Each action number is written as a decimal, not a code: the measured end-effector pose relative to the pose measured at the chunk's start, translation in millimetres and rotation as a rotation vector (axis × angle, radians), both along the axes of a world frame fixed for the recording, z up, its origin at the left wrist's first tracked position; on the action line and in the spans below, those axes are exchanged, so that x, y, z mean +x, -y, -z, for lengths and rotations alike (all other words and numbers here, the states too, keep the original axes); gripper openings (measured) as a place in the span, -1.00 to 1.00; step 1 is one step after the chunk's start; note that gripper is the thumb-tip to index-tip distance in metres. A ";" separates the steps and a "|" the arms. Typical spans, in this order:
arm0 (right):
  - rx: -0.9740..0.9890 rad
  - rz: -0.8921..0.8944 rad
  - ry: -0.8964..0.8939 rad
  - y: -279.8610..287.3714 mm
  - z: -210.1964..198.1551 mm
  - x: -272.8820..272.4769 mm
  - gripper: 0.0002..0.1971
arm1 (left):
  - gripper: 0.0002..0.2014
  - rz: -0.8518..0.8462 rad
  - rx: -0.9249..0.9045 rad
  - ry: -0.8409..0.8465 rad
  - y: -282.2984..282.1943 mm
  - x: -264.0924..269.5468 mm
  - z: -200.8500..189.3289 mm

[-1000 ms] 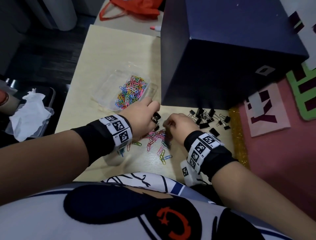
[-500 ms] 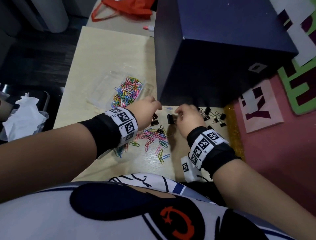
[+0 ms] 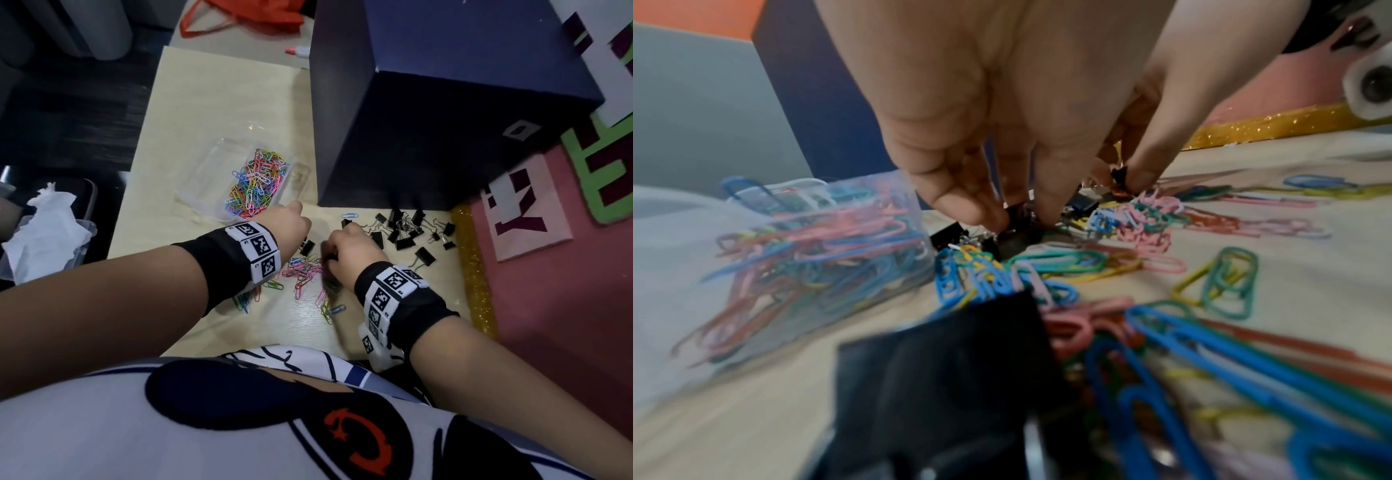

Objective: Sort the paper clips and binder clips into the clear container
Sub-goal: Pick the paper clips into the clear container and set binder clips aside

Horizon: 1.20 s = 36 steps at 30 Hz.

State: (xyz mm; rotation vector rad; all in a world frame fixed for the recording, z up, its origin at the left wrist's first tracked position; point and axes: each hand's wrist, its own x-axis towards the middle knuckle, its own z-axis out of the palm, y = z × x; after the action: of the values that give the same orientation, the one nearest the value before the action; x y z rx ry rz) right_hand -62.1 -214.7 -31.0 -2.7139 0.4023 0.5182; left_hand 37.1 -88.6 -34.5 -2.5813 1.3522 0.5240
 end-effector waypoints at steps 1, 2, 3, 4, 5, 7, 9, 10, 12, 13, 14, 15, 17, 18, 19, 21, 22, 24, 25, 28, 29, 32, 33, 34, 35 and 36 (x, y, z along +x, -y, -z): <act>0.017 0.015 0.014 1.3 -0.7 -0.6 -0.80 | -0.77 0.004 -0.010 -0.001 0.3 0.8 1.3; 0.031 0.038 0.040 2.8 -1.8 -1.0 -0.85 | -0.77 0.005 -0.024 -0.003 0.5 1.4 2.1; 0.040 0.076 0.072 5.1 -3.0 -1.3 -0.90 | -0.75 0.001 -0.039 -0.006 0.7 2.1 3.4; 0.045 0.124 0.108 8.3 -4.5 -1.3 -0.93 | -0.74 -0.011 -0.055 -0.011 0.9 2.7 3.7; 0.041 0.181 0.139 12.5 -5.8 -1.0 -0.95 | -0.75 -0.025 -0.074 -0.023 1.2 3.3 3.5; 0.001 0.281 0.185 23.2 -8.2 -0.3 -0.94 | -0.81 -0.049 -0.097 -0.055 2.1 4.7 2.4; -0.061 0.317 0.191 33.9 -9.6 1.6 -0.89 | -0.84 -0.058 -0.094 -0.078 2.8 6.6 3.4; -0.078 0.309 0.171 37.7 -10.4 3.2 -0.83 | -0.80 -0.064 -0.096 -0.090 2.9 7.0 3.8; -0.069 0.250 0.103 38.8 -11.2 7.7 -0.71 | -0.60 -0.065 -0.080 -0.117 3.0 4.5 0.4; -0.061 0.196 0.068 37.3 -11.2 10.1 -0.66 | -0.47 -0.043 -0.061 -0.129 2.9 2.0 -2.4; -0.063 0.131 0.031 34.9 -11.1 12.2 -0.62 | -0.36 -0.005 -0.030 -0.133 3.2 -0.9 -6.4; -0.085 0.066 -0.007 32.3 -11.1 13.4 -0.62 | -0.29 0.038 0.008 -0.129 3.7 -3.9 -10.4; -0.149 0.014 -0.073 30.1 -11.6 13.9 -0.64 | -0.37 0.108 0.045 -0.098 4.3 -7.7 -16.1; -0.179 0.035 -0.111 30.8 -12.2 13.5 -0.63 | -0.43 0.120 0.049 -0.088 3.6 -8.2 -16.2; -0.211 0.066 -0.146 32.3 -12.2 12.5 -0.61 | -0.47 0.115 0.052 -0.082 2.4 -7.7 -14.7; -0.276 0.126 -0.191 34.8 -12.6 9.5 -0.55 | -0.53 0.096 0.051 -0.077 -1.1 -6.7 -10.1; -0.298 0.149 -0.192 35.6 -13.0 8.5 -0.54 | -0.58 0.080 0.040 -0.074 -2.7 -6.0 -8.9; -0.323 0.169 -0.147 36.8 -13.9 9.4 -0.56 | -0.69 0.050 0.021 -0.062 -4.8 -4.6 -6.9; -0.318 0.164 -0.109 36.8 -14.4 11.3 -0.58 | -0.71 0.038 0.011 -0.063 -5.9 -3.7 -5.4; -0.233 0.076 -0.080 33.7 -14.7 19.8 -0.48 | -0.70 0.005 -0.040 -0.080 -8.3 -1.6 -2.5; -0.215 0.020 -0.111 31.7 -14.6 22.3 -0.41 | -0.71 -0.005 -0.069 -0.085 -8.5 -0.5 -0.8; -0.260 -0.100 -0.181 26.4 -15.3 23.4 -0.33 | -0.78 -0.063 -0.163 -0.098 -6.5 0.7 -0.3; -0.268 -0.094 -0.185 24.8 -15.9 21.0 -0.36 | -0.79 -0.084 -0.199 -0.106 -4.2 1.1 -2.2; -0.273 -0.082 -0.183 22.5 -17.0 17.1 -0.40 | -0.77 -0.105 -0.234 -0.124 -1.3 0.8 -6.8; -0.283 -0.077 -0.178 19.5 -17.8 11.9 -0.45 | -0.74 -0.128 -0.277 -0.145 2.3 0.8 -12.7; -0.296 -0.086 -0.173 15.4 -18.5 6.0 -0.50 | -0.71 -0.155 -0.338 -0.167 5.9 0.2 -18.5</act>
State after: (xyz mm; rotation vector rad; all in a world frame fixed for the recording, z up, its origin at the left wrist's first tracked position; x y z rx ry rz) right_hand -56.1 -230.2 -12.5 -2.9908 0.4392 0.7767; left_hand 37.3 -94.5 -16.0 -2.9937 1.4049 0.5926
